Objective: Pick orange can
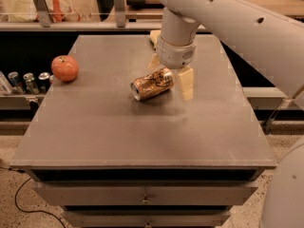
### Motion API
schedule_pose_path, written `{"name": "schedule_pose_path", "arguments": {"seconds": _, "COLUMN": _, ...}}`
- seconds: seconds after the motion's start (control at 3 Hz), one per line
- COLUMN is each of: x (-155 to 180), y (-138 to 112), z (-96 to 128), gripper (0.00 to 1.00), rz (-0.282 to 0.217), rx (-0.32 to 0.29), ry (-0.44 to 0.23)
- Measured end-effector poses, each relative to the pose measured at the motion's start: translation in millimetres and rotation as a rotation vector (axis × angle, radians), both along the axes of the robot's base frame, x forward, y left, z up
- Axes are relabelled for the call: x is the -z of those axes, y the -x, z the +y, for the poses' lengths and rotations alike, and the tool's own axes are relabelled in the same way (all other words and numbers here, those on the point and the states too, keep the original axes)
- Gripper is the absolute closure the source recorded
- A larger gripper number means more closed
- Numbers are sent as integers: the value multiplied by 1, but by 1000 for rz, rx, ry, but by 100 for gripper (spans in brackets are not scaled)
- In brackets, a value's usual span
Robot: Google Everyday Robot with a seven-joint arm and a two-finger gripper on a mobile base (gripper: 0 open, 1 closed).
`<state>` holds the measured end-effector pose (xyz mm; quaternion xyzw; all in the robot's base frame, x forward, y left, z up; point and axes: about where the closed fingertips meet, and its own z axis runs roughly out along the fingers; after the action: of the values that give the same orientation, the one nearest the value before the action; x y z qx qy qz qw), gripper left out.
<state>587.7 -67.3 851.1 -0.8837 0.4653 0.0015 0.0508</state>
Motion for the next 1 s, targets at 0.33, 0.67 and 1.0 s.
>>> {"name": "schedule_pose_path", "arguments": {"seconds": 0.33, "x": 5, "y": -4, "z": -3, "gripper": 40, "rz": 7, "rx": 6, "ry": 16}}
{"name": "schedule_pose_path", "arguments": {"seconds": 0.67, "x": 6, "y": -8, "z": -6, "gripper": 64, "rz": 10, "rx": 16, "ry": 23}}
{"name": "schedule_pose_path", "arguments": {"seconds": 1.0, "x": 0, "y": -14, "z": -10, "gripper": 86, "rz": 2, "rx": 38, "ry": 17}}
